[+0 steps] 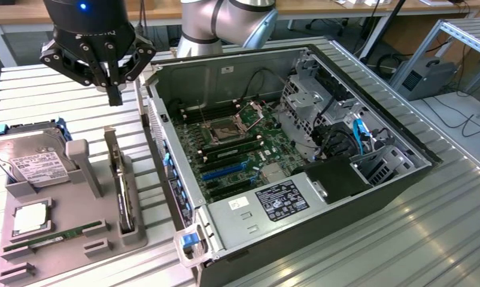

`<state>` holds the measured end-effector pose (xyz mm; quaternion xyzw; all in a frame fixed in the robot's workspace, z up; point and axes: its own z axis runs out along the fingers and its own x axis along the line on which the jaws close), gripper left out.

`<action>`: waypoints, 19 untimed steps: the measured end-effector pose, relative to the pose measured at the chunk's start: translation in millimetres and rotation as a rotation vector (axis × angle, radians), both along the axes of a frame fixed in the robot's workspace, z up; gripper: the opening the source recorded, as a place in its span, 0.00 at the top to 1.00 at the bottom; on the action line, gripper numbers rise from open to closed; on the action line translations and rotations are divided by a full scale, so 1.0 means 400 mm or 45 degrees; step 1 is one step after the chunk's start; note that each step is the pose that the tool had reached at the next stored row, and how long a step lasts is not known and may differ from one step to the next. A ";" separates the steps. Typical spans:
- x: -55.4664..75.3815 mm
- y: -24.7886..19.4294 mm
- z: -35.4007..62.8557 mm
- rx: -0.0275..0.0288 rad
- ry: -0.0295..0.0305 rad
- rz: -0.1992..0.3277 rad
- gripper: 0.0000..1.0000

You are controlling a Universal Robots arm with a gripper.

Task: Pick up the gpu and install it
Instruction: 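Reach for the gpu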

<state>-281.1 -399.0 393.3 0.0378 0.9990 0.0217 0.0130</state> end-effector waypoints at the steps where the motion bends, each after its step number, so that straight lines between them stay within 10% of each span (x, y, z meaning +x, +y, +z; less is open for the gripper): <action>1: -0.003 0.000 0.000 0.0000 -0.0001 0.000 0.89; 19: -0.037 0.000 0.000 0.0001 -0.0001 0.000 0.89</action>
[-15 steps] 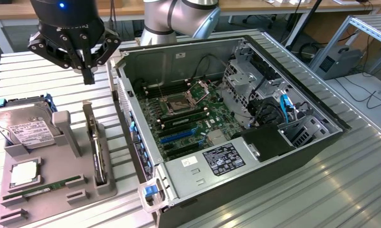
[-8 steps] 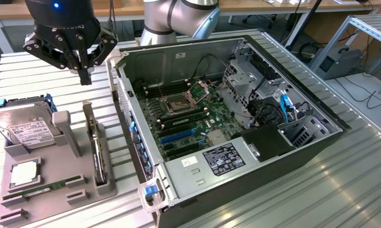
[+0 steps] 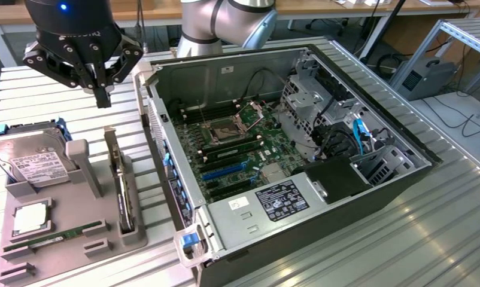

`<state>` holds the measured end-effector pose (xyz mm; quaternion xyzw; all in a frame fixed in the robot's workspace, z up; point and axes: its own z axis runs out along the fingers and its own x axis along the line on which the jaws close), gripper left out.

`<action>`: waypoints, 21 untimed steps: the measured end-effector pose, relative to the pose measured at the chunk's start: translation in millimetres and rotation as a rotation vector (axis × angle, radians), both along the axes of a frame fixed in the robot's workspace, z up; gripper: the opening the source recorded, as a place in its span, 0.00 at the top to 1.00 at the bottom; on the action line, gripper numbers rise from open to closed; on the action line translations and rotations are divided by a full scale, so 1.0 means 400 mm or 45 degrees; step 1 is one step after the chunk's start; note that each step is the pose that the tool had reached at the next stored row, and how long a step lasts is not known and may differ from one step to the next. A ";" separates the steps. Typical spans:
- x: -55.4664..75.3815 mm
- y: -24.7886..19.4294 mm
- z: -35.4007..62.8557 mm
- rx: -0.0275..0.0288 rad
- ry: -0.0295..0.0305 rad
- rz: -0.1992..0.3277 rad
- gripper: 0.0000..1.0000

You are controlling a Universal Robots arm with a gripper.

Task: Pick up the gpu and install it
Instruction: 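Reach for the gpu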

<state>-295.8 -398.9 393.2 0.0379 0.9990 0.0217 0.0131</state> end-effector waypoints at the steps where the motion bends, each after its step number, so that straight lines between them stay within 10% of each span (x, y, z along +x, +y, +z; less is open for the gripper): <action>1: -0.001 0.000 0.000 -0.0001 0.0001 0.000 0.89; 21: -0.021 0.000 0.000 0.0000 0.0000 0.000 0.89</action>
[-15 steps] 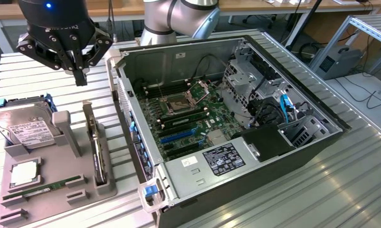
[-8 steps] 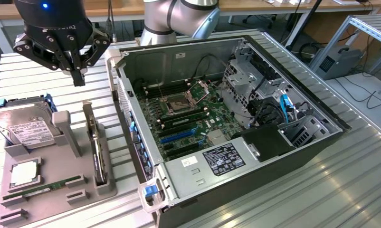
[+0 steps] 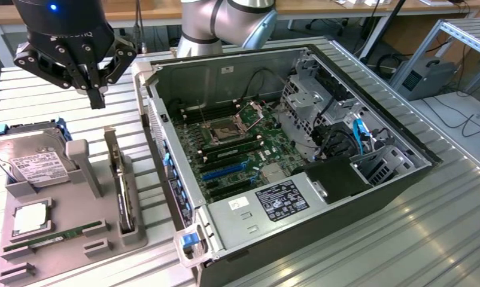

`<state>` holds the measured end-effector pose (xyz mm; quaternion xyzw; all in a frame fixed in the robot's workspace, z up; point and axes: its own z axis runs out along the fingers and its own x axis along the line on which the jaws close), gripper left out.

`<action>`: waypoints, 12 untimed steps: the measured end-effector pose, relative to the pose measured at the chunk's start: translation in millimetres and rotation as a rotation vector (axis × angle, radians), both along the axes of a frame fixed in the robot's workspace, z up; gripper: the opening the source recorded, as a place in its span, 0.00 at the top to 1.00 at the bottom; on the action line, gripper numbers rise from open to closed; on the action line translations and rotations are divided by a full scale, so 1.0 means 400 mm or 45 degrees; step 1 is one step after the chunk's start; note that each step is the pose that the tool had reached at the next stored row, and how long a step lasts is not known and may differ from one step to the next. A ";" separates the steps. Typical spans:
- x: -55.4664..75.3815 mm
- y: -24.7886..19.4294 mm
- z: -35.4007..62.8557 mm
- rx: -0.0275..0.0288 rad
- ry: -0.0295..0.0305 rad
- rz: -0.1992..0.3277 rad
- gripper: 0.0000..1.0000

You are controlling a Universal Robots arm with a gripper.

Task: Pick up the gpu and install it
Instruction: 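Reach for the gpu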

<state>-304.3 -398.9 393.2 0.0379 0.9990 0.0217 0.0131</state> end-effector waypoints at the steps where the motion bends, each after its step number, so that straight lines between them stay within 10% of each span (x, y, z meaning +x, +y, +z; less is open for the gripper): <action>1: -0.001 0.000 0.000 -0.0001 0.0000 0.000 0.89; 12: -0.022 -0.001 0.000 0.0000 0.0000 0.000 0.89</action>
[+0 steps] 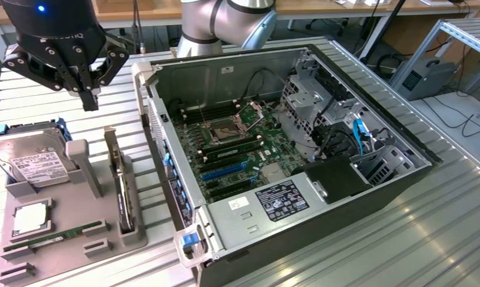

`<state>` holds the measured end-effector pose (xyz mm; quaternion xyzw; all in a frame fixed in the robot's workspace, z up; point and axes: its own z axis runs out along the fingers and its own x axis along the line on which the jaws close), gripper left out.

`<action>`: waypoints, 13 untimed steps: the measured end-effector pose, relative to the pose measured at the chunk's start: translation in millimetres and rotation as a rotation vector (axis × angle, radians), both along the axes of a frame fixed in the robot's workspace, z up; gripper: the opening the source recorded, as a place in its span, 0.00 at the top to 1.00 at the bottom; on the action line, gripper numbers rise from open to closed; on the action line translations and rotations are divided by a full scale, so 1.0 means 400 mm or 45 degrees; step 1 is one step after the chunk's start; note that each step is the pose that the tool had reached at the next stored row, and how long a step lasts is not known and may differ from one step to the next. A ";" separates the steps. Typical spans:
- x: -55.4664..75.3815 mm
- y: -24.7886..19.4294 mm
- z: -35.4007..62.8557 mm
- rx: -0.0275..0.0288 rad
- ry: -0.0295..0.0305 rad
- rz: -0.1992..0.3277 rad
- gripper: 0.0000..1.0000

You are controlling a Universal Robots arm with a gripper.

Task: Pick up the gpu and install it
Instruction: 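Reach for the gpu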

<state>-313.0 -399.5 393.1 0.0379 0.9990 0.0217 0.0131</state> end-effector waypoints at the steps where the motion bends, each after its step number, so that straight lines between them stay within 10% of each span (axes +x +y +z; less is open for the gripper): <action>1: 0.000 -0.012 0.000 -0.0001 0.0002 0.000 0.89; 13: 0.000 -0.090 0.000 -0.0001 0.0001 0.000 0.89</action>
